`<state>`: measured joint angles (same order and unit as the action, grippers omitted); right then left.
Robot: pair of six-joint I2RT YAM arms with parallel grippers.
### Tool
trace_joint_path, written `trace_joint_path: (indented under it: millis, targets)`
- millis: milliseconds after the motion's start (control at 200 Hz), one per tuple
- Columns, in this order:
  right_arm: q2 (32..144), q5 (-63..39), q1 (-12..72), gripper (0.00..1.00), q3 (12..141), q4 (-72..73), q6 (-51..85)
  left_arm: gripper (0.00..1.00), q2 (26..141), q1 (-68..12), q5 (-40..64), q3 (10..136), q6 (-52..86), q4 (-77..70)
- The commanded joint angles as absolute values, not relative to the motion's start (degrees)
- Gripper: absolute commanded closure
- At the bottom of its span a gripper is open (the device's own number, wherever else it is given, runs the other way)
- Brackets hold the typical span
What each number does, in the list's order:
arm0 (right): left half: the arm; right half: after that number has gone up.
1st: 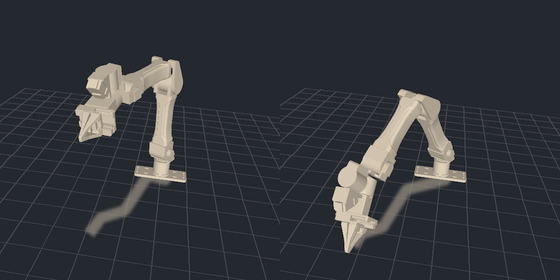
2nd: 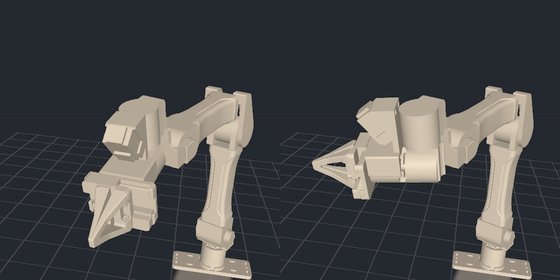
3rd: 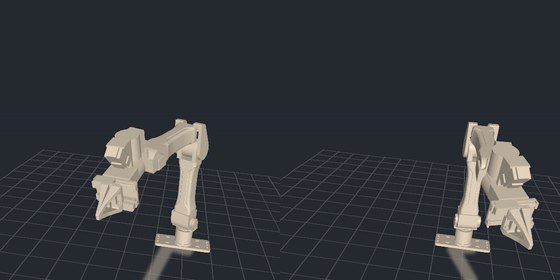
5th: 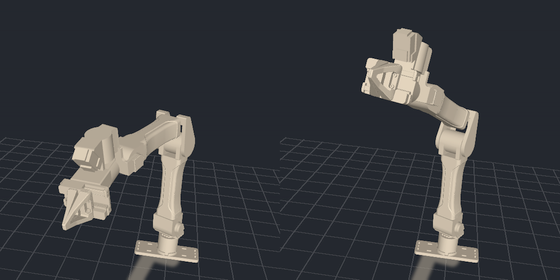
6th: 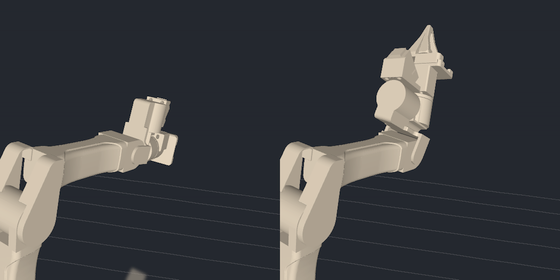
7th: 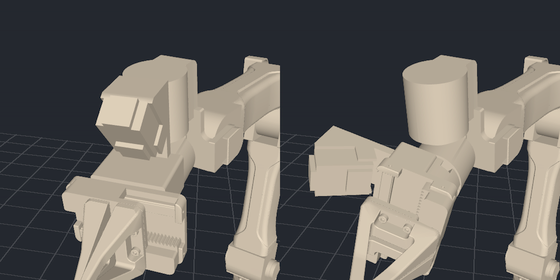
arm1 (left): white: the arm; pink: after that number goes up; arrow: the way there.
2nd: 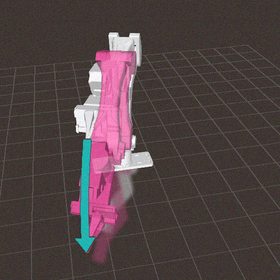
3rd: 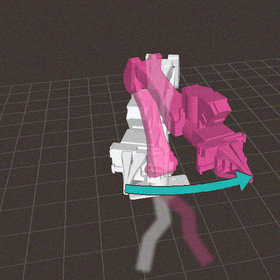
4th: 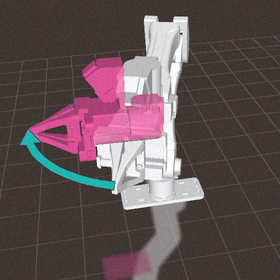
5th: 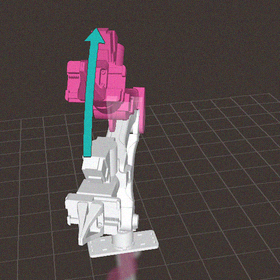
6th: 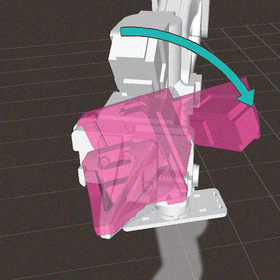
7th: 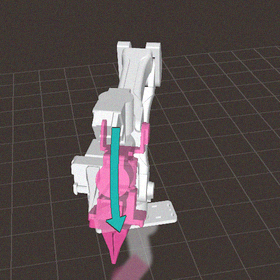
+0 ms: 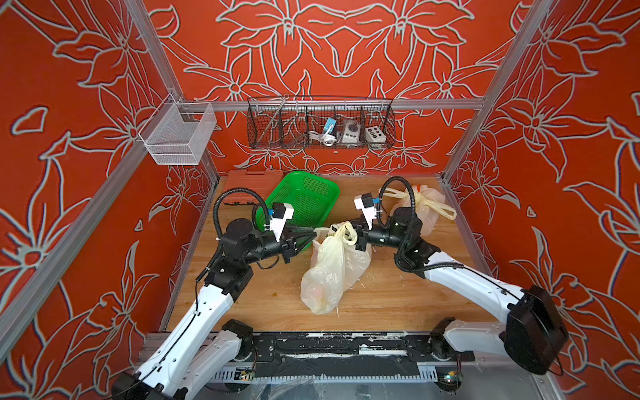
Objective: Place the peach into a plastic bag & tie a knot
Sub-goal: Cross the plastic bag at the center of the board.
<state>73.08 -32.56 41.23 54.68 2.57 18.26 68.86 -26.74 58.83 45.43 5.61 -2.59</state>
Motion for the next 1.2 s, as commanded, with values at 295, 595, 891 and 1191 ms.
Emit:
trace_joint_path:
  millis: [295,595,891,1191]
  targets:
    - [69.6,-38.4,39.5,1.0,48.1,25.3,27.9,0.58,62.0,-31.7,46.3,38.4,7.6,-14.4]
    - [71.4,-44.7,37.6,1.0,47.0,30.3,30.1,0.51,48.1,-26.6,44.0,36.0,10.1,-9.1]
    - [72.8,-46.1,37.4,1.0,46.4,32.5,29.9,0.7,48.0,-16.9,48.5,42.3,10.8,-6.1]
    - [72.7,-45.1,37.1,1.0,46.7,32.4,30.5,0.83,62.2,-23.4,53.5,43.5,10.1,-16.1]
